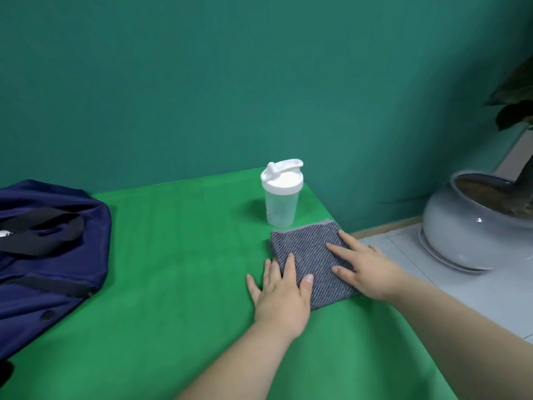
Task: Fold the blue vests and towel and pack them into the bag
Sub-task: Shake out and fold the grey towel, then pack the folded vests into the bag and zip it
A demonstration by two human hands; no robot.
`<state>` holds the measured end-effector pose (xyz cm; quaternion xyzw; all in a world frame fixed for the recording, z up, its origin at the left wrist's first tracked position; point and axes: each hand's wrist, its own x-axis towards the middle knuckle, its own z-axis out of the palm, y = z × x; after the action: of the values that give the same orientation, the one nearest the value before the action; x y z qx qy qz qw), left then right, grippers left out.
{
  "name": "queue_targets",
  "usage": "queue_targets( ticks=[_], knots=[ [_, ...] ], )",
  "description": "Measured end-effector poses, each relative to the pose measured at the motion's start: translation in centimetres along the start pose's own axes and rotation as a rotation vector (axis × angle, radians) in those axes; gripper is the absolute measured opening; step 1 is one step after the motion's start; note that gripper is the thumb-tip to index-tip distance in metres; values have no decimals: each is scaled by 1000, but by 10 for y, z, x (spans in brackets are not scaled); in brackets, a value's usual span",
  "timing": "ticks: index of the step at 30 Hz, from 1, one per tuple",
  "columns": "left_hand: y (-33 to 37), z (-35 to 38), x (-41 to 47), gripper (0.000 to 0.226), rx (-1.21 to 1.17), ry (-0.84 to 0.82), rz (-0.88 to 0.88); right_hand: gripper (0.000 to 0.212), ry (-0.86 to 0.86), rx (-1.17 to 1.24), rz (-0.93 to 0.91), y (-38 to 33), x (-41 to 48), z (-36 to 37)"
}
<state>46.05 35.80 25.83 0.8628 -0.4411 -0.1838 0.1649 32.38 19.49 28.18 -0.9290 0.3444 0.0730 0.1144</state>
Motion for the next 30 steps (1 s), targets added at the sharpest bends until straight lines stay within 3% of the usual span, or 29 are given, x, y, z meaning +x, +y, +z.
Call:
queue_targets(
  ticks=[3,9,13,18,24,30],
  knots=[
    [0,0,3,71,10,-11,0,64,1,-15,-29,4,3,-4],
    [-35,-40,-32,77,-72,-44,48,55,153,-50,-108,-30,-18,-19],
    [-69,-102,-68,75,-133,32,57,56,208,56,-296,-103,-37,-43],
    [-126,-205,-122,67,-34,223,50,57,229,118,-518,-224,-38,-79],
    [-224,-311,-177,65,53,364,-156,55,232,121,-693,-360,-22,-109],
    [-305,-352,-196,76,179,330,-374,56,184,89,-790,-454,14,-107]
  ],
)
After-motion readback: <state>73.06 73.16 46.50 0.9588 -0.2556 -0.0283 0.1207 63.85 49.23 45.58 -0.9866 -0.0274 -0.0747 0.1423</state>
